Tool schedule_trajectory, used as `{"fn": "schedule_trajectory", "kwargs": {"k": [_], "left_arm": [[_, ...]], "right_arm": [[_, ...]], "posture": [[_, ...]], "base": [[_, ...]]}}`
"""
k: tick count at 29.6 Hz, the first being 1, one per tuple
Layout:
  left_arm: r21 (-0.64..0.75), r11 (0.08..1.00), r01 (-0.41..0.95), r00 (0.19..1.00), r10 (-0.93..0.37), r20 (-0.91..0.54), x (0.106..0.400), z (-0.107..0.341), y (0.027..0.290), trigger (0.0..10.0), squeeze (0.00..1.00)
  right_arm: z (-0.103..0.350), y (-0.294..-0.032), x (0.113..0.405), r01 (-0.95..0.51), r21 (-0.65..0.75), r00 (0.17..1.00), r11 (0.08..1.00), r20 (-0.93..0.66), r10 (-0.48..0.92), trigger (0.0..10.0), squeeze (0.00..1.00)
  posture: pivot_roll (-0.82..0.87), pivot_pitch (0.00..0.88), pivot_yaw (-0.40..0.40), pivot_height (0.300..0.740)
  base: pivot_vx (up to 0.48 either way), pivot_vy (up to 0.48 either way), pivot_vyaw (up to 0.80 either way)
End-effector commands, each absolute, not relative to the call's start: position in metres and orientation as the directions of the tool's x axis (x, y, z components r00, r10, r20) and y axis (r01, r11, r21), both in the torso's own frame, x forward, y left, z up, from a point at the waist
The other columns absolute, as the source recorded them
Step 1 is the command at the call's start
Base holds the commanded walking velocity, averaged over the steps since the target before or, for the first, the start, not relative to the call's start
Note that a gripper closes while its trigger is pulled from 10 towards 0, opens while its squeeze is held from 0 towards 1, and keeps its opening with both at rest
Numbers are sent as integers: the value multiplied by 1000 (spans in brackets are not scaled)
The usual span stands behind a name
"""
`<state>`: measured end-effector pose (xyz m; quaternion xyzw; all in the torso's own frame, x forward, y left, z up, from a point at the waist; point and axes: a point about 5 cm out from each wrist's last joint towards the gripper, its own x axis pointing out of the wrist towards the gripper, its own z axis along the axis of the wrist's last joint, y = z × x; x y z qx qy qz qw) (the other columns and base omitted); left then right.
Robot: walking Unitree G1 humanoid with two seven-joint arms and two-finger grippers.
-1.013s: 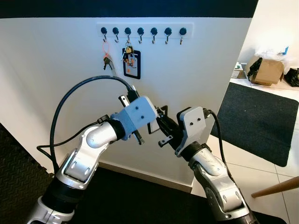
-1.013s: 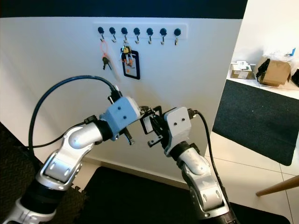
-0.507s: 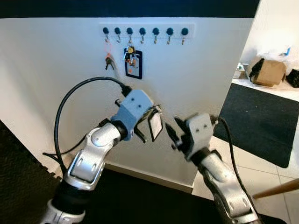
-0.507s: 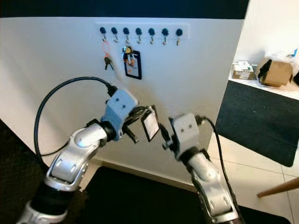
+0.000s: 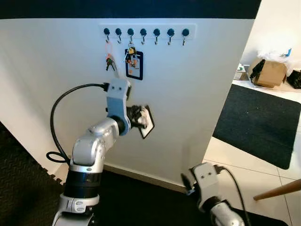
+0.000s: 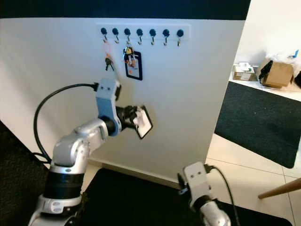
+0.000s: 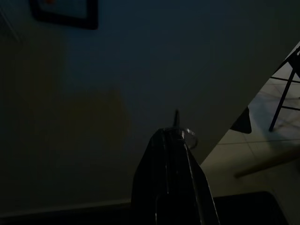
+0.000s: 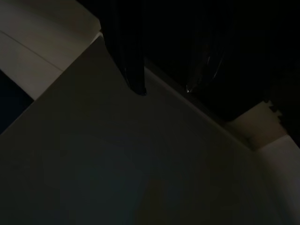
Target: Hang keys on a hook
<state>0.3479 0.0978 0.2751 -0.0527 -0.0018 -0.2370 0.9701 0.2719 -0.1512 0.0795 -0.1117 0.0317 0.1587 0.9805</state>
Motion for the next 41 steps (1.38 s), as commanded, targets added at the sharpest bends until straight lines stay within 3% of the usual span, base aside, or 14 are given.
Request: {"fn": "schedule_trajectory", "kwargs": {"k": [1, 3, 9, 10, 14, 17, 20, 27, 31, 33, 35, 41], "left_arm": [[-148, 880, 451, 891, -455, 13, 349, 274, 98, 10000, 0], [81, 913, 400, 914, -404, 37, 353, 281, 100, 10000, 0], [179, 917, 357, 918, -379, 114, 358, 298, 95, 10000, 0], [363, 893, 265, 913, -354, 204, 363, 318, 92, 10000, 0], [517, 840, 164, 901, -341, 269, 373, 340, 91, 10000, 0], [491, 858, 151, 912, -312, 264, 381, 347, 93, 10000, 0], [302, 933, 193, 946, -259, 196, 397, 354, 100, 10000, 0], [249, 954, 165, 953, -219, 208, 408, 362, 107, 10000, 0], [217, 957, 195, 947, -241, 211, 408, 357, 107, 10000, 0], [86, 969, 230, 952, -242, 186, 411, 348, 108, 10000, 0], [45, 976, 214, 958, -219, 187, 413, 347, 108, 10000, 0], [-4, 981, 194, 955, -188, 228, 418, 361, 106, 10000, 0]], "right_arm": [[76, -144, 268, -340, -208, 940, 917, -100, 326, 10000, 0], [77, -133, 269, -369, -202, 929, 907, -84, 359, 10000, 0], [82, -116, 270, -412, -199, 911, 889, -52, 410, 10000, 0], [87, -105, 271, -437, -198, 897, 877, -25, 441, 10000, 0], [92, -95, 272, -453, -202, 886, 868, 4, 463, 10000, 0], [93, -92, 272, -456, -209, 883, 865, 13, 469, 10000, 0], [98, -90, 274, -454, -206, 882, 867, 33, 470, 10000, 0], [107, -87, 277, -442, -200, 884, 875, 71, 462, 10000, 0], [123, -91, 281, -394, -85, 904, 915, 141, 403, 10000, 0], [137, -95, 284, -361, 8, 915, 933, 195, 352, 10000, 0], [150, -98, 288, -342, 51, 917, 938, 237, 321, 10000, 0], [174, -97, 295, -338, 65, 902, 939, 309, 303, 10000, 0]], "posture": [[53, 196, 115, 740], [54, 194, 113, 740], [58, 193, 110, 740], [59, 195, 107, 740], [58, 195, 107, 740], [59, 196, 110, 740], [54, 196, 113, 740], [46, 192, 124, 740], [40, 185, 131, 740], [46, 182, 125, 740], [47, 181, 123, 740], [45, 193, 128, 740]], "base": [[0, 0, 0], [0, 0, 0], [0, 0, 0], [0, 0, 0], [0, 0, 0], [0, 0, 0], [0, 0, 0], [0, 0, 0], [0, 0, 0], [0, 0, 0], [0, 0, 0], [0, 0, 0]]}}
